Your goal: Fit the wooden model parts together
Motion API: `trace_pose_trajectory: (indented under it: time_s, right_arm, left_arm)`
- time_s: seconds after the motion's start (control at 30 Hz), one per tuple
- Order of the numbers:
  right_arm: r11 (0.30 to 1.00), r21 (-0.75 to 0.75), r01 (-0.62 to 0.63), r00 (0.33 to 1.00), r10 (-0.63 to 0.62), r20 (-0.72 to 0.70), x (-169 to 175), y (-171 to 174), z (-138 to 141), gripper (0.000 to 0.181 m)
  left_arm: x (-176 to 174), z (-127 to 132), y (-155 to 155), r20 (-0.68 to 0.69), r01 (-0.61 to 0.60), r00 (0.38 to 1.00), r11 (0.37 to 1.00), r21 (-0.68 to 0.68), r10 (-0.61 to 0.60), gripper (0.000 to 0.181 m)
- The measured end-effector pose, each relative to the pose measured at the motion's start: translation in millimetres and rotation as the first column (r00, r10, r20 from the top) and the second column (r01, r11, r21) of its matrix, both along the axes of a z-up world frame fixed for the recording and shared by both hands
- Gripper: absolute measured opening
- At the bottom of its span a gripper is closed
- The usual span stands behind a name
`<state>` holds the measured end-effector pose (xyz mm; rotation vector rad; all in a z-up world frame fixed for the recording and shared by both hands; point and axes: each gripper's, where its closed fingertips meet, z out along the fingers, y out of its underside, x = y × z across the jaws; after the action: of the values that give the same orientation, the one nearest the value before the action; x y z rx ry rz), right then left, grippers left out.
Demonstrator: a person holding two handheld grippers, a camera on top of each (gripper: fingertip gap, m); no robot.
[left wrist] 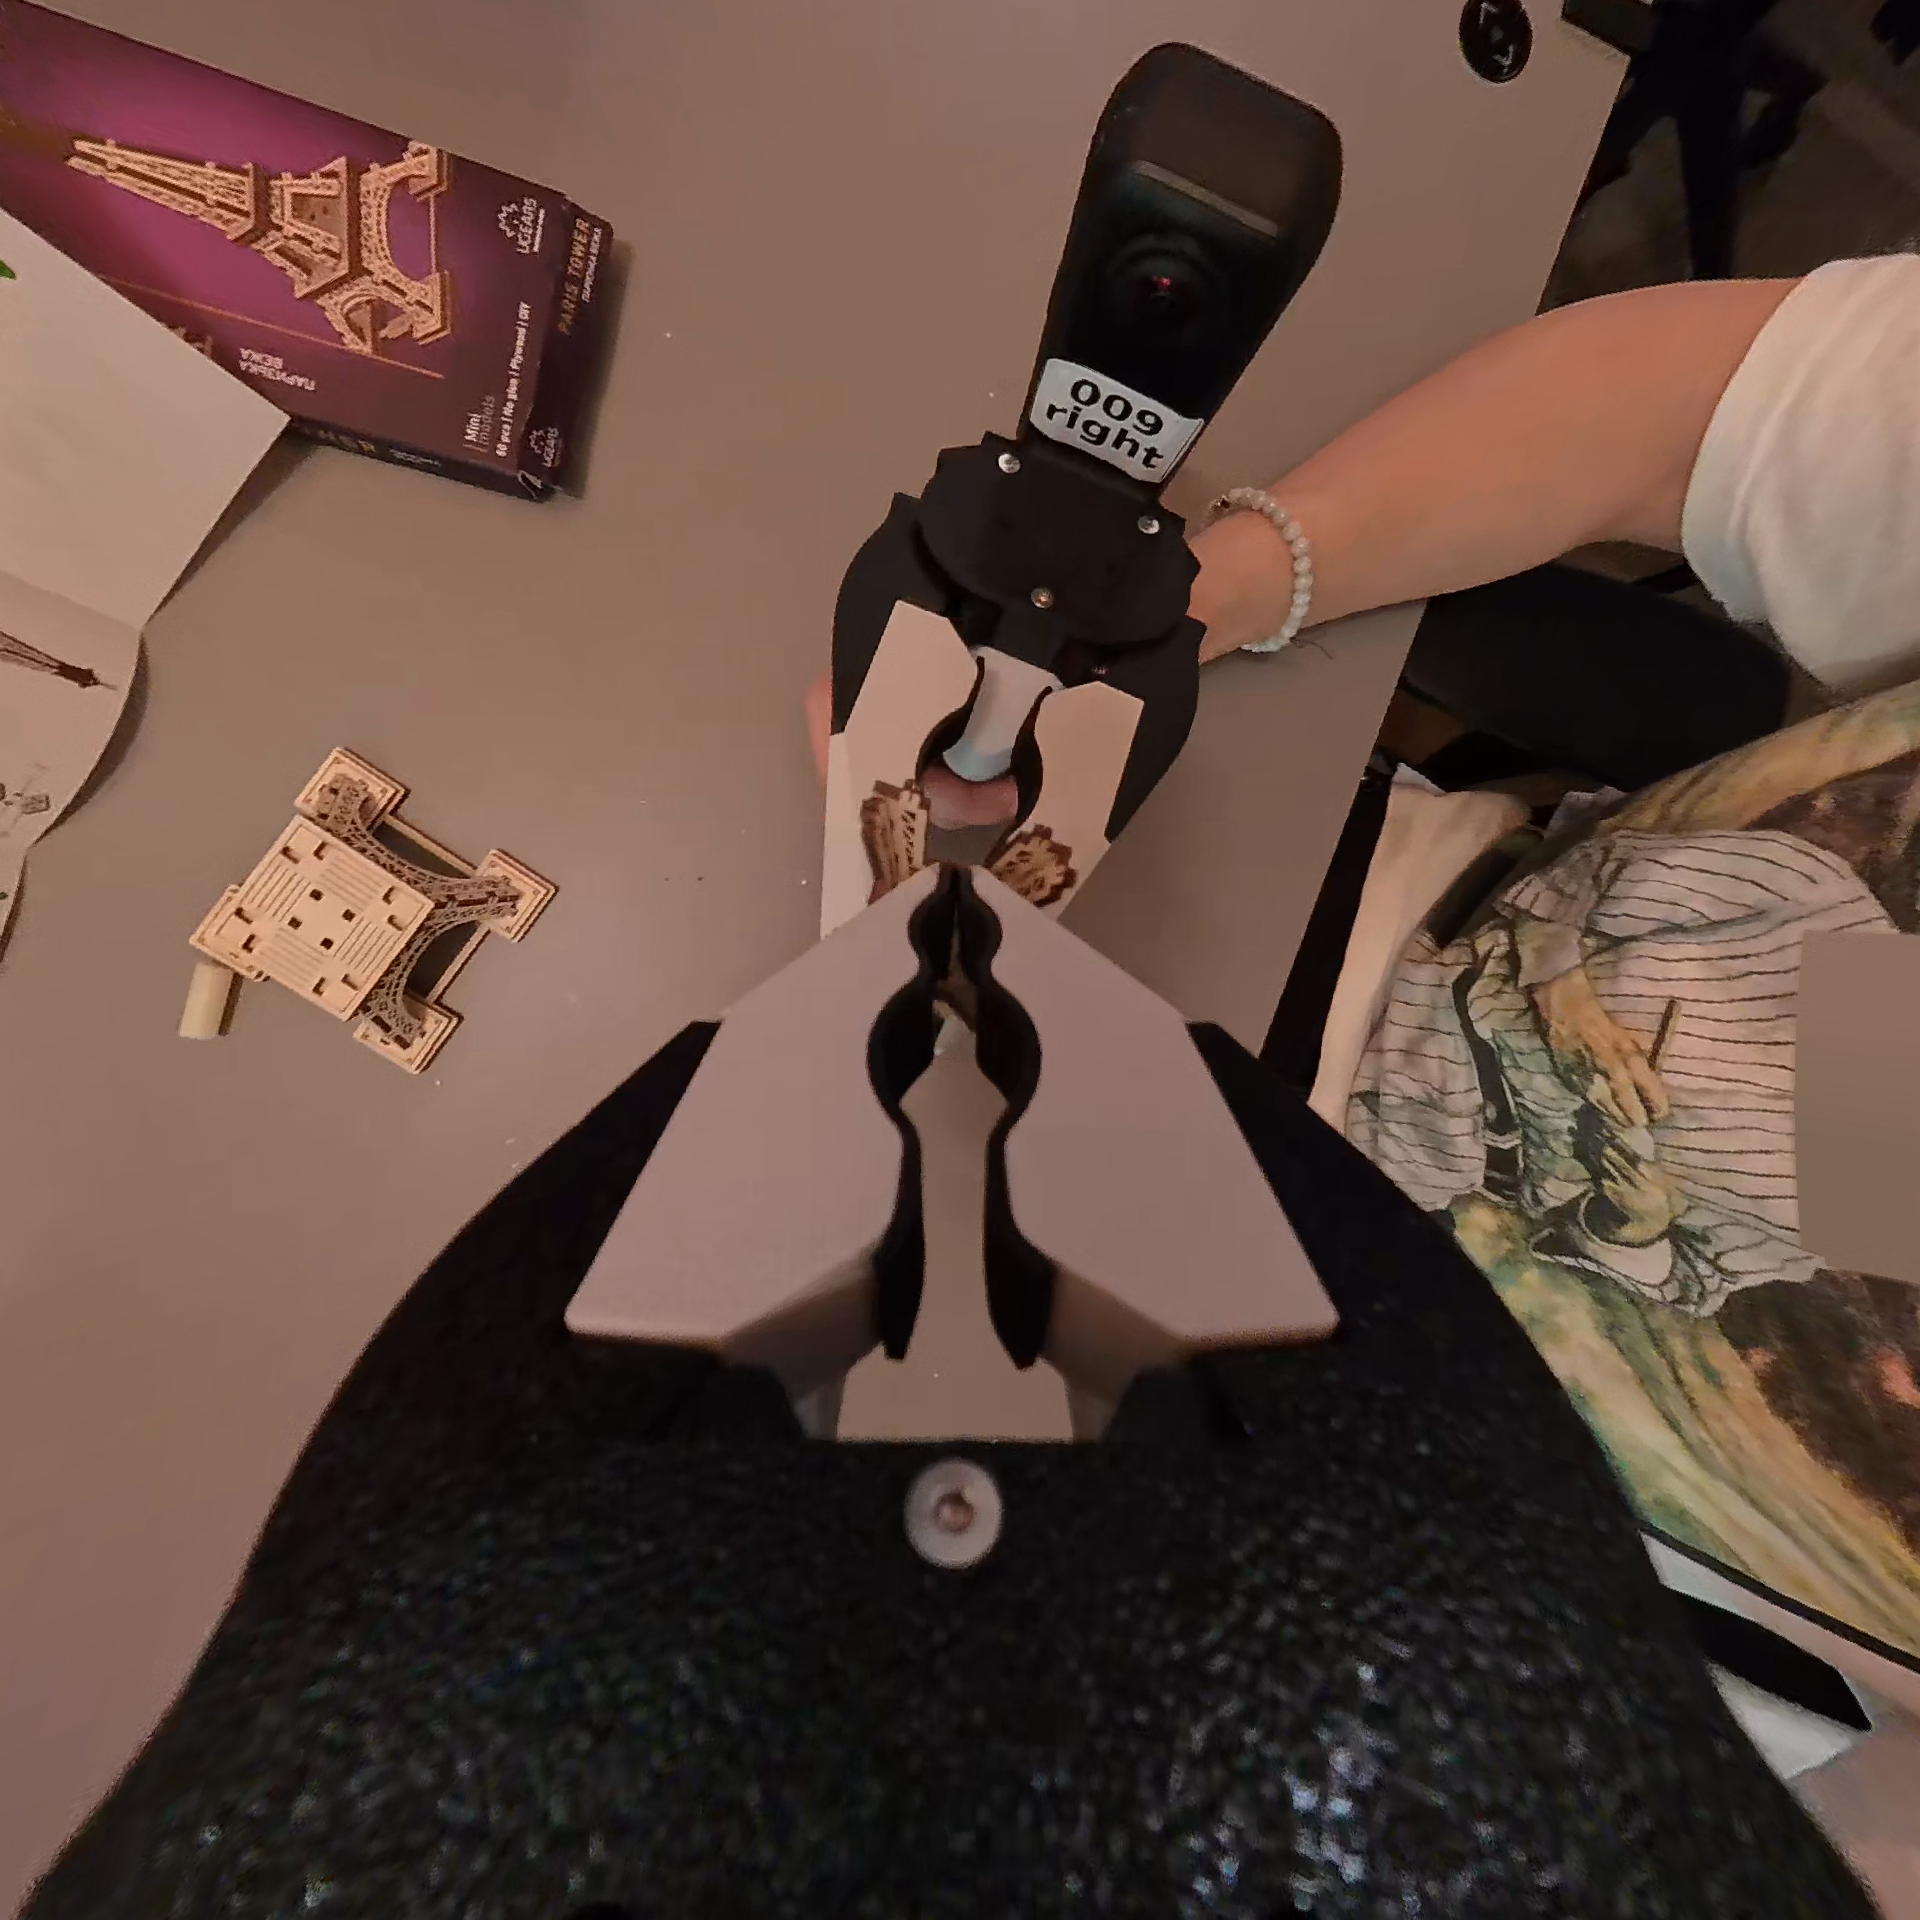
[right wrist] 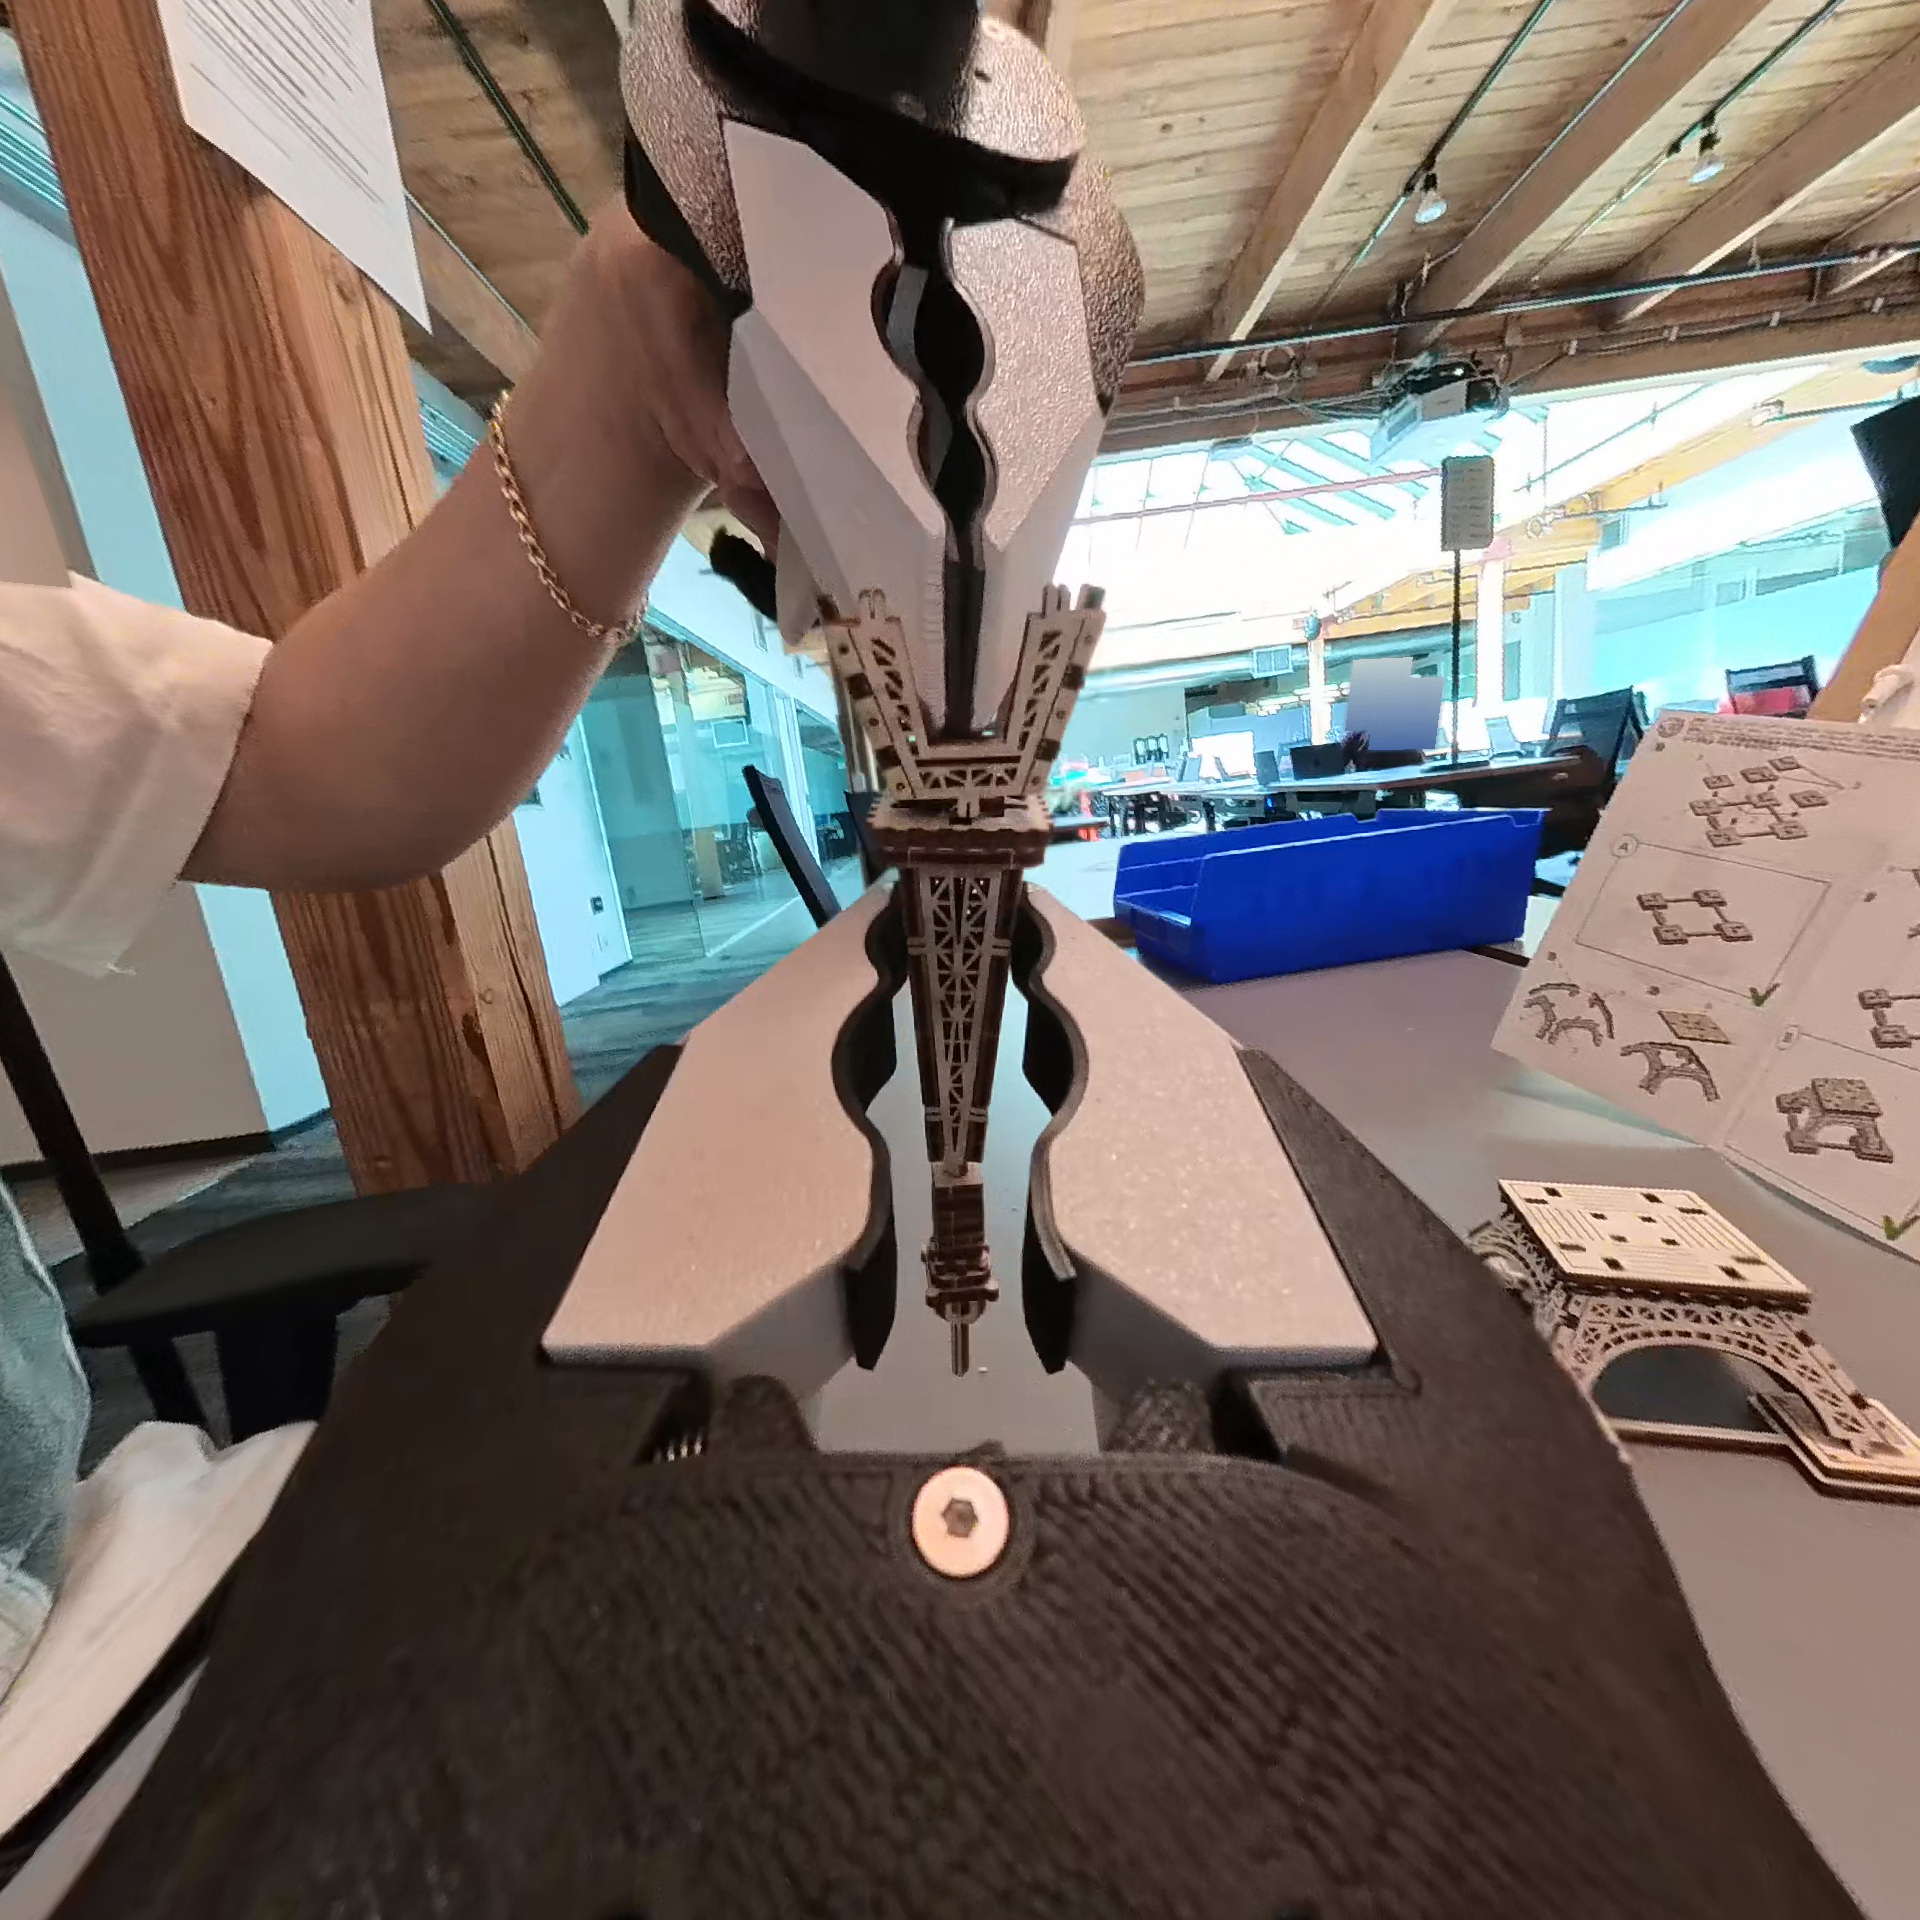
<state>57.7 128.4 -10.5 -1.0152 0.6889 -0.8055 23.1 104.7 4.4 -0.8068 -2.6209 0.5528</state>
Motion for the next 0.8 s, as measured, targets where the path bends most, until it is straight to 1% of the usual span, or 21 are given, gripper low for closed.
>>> trace_pose_trajectory:
  time_s: [0.1,0.3,0.47,0.6,0.73,0.8]
  right_arm:
    - [0.999,-0.033,0.000,1.000,-0.001,-0.018,1,2,-3,0.017]
    - [0.994,-0.099,-0.035,0.998,0.031,-0.046,2,12,-9,0.017]
    - [0.992,-0.100,-0.074,0.996,0.070,-0.046,0,17,-9,0.017]
    - [0.986,-0.159,-0.059,0.998,0.052,-0.048,1,20,-13,0.017]
    - [0.979,-0.198,-0.051,0.998,0.042,-0.049,1,24,-15,0.017]
    - [0.976,-0.215,-0.034,0.998,0.024,-0.052,2,23,-17,0.017]
  left_arm:
    - [7,-5,2,0.030,0.006,1.000,1.000,0.014,-0.007,0.000]
    - [10,-11,12,0.101,0.071,0.992,0.996,0.054,-0.076,0.000]
    - [10,-11,18,0.162,0.147,0.974,0.987,0.060,-0.155,0.000]
    - [11,-11,22,0.250,0.214,0.943,0.975,0.060,-0.222,0.003]
    - [12,-9,23,0.314,0.222,0.921,0.973,0.062,-0.230,0.009]
    - [13,-9,27,0.321,0.214,0.919,0.974,0.079,-0.228,0.008]
